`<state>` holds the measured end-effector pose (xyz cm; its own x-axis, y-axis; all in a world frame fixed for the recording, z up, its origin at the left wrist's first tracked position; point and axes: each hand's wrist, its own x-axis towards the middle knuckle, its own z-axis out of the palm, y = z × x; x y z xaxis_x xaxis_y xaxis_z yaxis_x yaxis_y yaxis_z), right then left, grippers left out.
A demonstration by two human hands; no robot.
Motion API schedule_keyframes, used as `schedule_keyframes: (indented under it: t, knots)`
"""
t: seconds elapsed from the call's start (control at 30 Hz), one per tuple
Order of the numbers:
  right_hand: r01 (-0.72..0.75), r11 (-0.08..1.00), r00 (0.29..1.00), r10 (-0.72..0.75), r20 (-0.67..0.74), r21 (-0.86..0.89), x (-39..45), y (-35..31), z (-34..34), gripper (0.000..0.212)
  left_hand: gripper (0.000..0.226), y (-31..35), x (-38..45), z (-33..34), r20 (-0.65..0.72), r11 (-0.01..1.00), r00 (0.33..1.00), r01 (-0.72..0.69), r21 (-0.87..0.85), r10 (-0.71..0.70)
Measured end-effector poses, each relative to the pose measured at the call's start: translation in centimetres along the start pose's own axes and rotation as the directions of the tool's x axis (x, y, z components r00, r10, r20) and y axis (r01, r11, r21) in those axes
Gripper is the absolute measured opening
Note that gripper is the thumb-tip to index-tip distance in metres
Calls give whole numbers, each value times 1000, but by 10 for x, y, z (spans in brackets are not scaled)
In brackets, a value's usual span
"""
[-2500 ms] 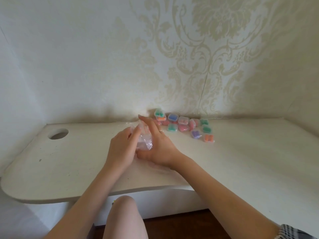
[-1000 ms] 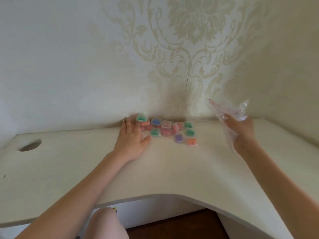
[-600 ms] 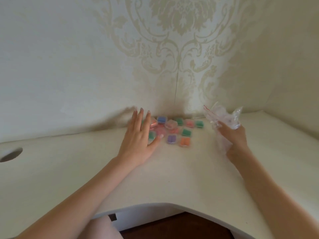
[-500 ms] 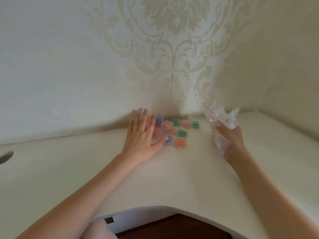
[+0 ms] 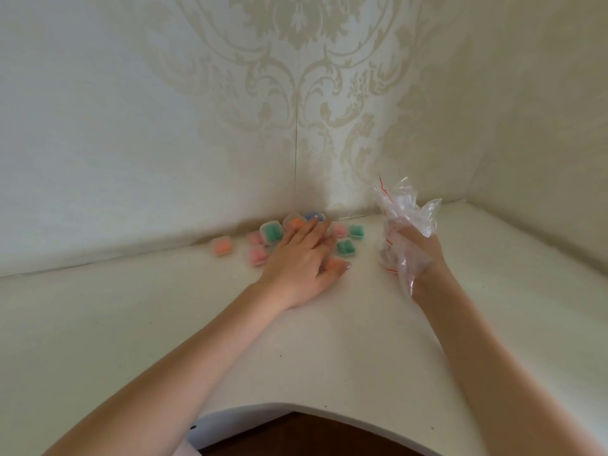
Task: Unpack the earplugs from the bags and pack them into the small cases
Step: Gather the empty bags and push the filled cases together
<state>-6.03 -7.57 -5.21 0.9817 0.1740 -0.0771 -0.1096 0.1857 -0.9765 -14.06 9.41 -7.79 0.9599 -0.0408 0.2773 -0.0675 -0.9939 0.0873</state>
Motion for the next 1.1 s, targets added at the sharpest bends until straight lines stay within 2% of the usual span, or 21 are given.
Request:
schedule_keyframes:
  t: [0.07, 0.13, 0.2, 0.27, 0.33, 0.43, 0.53, 0.63, 0.7, 0.77, 0.87, 1.0, 1.1]
  knots:
    - [3, 1000, 1000, -3, -6, 6, 0, -1, 0, 17, 69, 0, 1, -1, -39, 996, 999, -27, -85, 23]
    - [7, 1000, 1000, -7, -1, 3, -1, -1, 2, 15, 65, -1, -2, -2, -140, 983, 986, -112, -142, 92]
    - [-1, 1000, 1000, 1, 11, 11, -1, -1, 2, 10, 49, -1, -4, 2, -241, 976, 958, -186, -112, 155]
    - [-9, 1000, 1000, 9, 22, 19, -2, -1, 2, 9, 36, 3, -5, 3, -266, 972, 947, -212, -99, 180]
    - [-6, 1000, 1000, 6, 22, 19, -2, -1, 2, 13, 35, 5, -5, 5, -248, 971, 952, -212, -107, 181]
    - [-8, 1000, 1000, 7, 23, 15, -2, -2, 1, 10, 46, 2, -3, 6, -157, 985, 980, -138, -101, 121]
    - [-24, 1000, 999, 24, 22, -10, -1, -1, 1, 28, 49, 4, -3, 4, -121, 997, 990, -71, -22, 68]
    - [-43, 999, 999, 44, 12, -33, -1, 0, 3, 40, 51, 5, -6, 3, -150, 1000, 989, -3, 14, 5]
    - [-46, 998, 999, 46, 7, -44, -1, 0, 2, 42, 59, 5, -6, 3, -151, 998, 987, 56, 5, -54]
    - [-45, 998, 999, 45, 8, -49, -1, 0, 2, 42, 68, 4, -5, 3, -95, 994, 990, 109, 19, -107]
    - [-45, 997, 999, 46, 6, -67, -2, 1, 2, 41, 69, 2, -6, 6, -45, 990, 992, 123, 69, -120]
    - [-49, 996, 999, 50, 5, -79, -4, -2, 1, 41, 68, 3, -5, -1, 17, 989, 989, 147, -26, -147]
    - [-76, 993, 997, 75, -7, -93, 0, -1, -1, 42, 44, -7, -4, -2, -76, 977, 992, 80, -199, -96]
